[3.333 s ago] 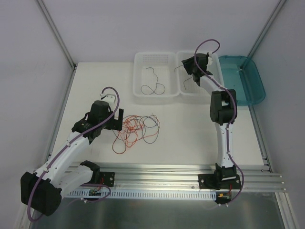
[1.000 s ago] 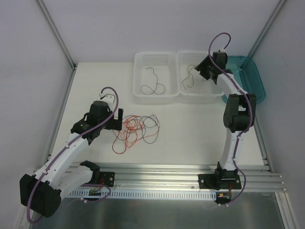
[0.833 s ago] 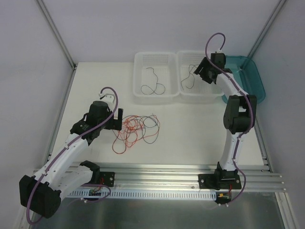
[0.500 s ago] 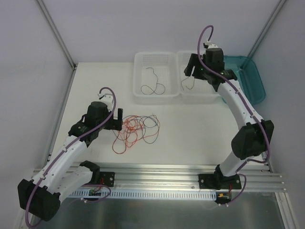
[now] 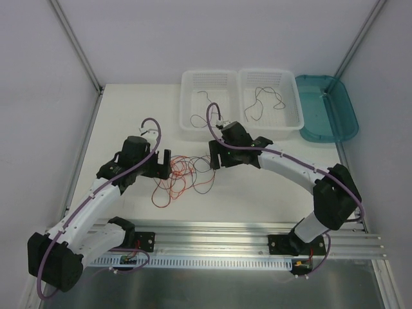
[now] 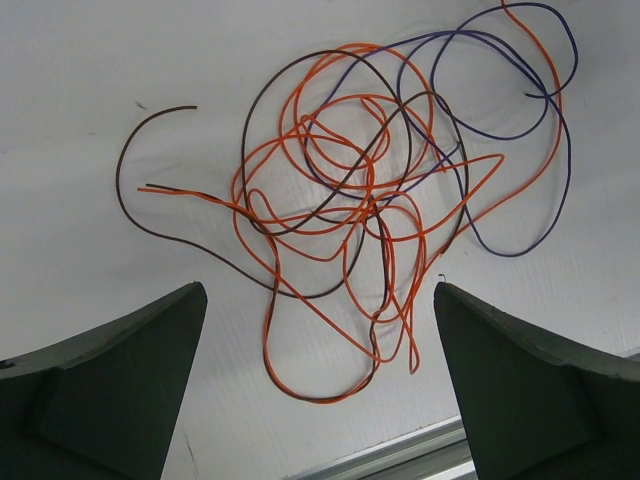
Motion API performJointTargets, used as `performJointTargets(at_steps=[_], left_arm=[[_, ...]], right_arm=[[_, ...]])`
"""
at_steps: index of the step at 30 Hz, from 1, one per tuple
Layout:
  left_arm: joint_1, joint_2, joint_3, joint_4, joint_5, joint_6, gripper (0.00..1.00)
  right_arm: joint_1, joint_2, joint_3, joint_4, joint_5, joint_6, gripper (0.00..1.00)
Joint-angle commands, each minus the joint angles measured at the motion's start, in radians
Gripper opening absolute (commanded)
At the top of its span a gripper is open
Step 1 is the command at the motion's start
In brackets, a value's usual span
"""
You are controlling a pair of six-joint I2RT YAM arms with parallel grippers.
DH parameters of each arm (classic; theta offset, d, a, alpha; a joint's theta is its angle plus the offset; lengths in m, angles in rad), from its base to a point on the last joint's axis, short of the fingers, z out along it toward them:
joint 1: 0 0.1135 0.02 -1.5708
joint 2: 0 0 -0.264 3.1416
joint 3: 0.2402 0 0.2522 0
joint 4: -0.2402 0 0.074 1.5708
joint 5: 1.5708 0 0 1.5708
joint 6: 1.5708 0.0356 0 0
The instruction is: Untangle the cables
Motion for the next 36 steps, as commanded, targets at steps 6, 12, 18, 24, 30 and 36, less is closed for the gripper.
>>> performJointTargets(at_steps=[6, 12, 18, 24, 30, 36], left_arm=[[0.005, 0.051, 0.028, -0.004, 0.107, -0.009, 0.99], [0.004, 0.123, 0.043, -0.006, 0.156, -0.019, 0.99], [0.002, 0.204, 0.062, -0.004, 0.147, -0.026, 0.99], [-0.007, 0.284, 0.075, -0.004, 0.140, -0.038, 0.99], [-0.013, 0.388, 0.086, -0.003, 0.104, -0.058, 0.99], [-0.013, 0.441, 0.095, -0.007, 0.087, -0.065, 0.92]], right_arm=[[0.056, 0.135, 0.033, 0.154, 0.095, 0.082, 0.65], [0.062, 0.229, 0.071, 0.180, 0.180, 0.090, 0.51], [0.062, 0.322, 0.145, 0.183, 0.224, 0.083, 0.37], [0.061, 0.316, 0.125, 0.168, 0.247, 0.063, 0.08], [0.062, 0.125, 0.070, 0.100, 0.291, 0.020, 0.01], [0.071, -0.140, 0.091, -0.047, 0.314, -0.057, 0.01]])
